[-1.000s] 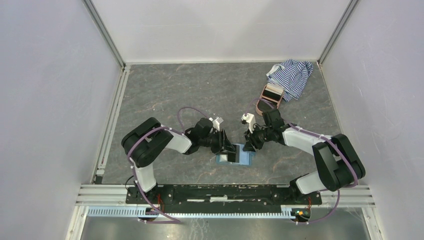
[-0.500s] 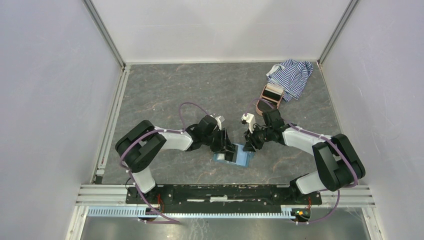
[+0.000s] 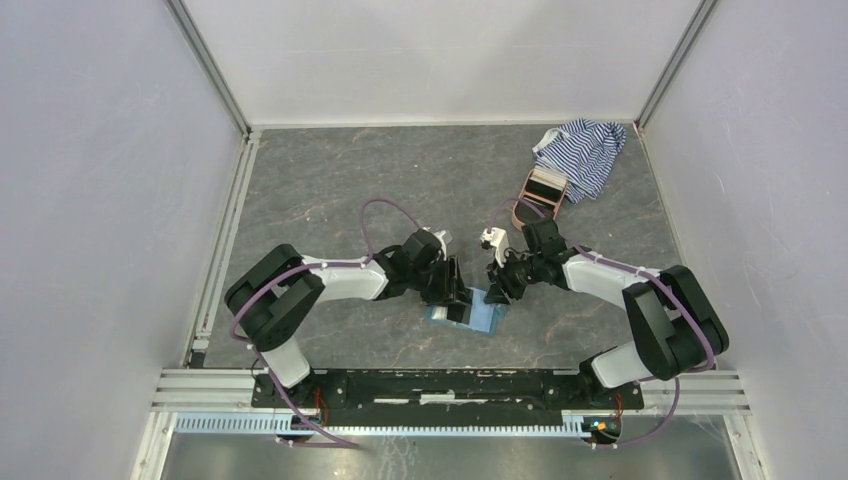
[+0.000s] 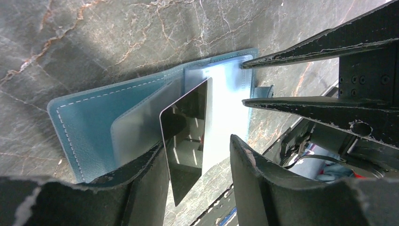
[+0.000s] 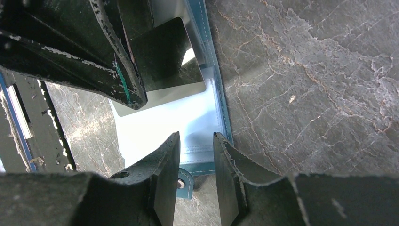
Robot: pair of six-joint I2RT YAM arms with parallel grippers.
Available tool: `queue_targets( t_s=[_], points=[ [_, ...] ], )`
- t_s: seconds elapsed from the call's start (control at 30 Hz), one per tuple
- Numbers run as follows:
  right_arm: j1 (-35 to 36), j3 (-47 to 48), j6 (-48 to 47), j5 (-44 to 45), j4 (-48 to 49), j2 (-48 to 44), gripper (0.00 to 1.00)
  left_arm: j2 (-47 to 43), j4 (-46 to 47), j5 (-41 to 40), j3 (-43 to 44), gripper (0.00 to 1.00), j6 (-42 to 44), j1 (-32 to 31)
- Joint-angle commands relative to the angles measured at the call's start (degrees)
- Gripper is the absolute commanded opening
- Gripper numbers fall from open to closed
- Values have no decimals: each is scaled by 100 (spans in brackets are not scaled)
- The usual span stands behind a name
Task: Put the credit cards into the card holder
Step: Insert the credit card into the card holder.
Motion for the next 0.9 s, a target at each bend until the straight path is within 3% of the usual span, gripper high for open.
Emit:
queue_targets(
  t_s=[0.0,0.5,0.87],
  points=[
    [49,158,-112,-18,-24,55,38,21,-510,-306,312,56,372,-122],
    [87,149,-112,-20,-22,34,38,630,-1417,-1066,1219,56,349,-775],
    [89,150,-112,-1,-24,38,38,347,-2053,-1818,1418,57,590,-835]
  ],
)
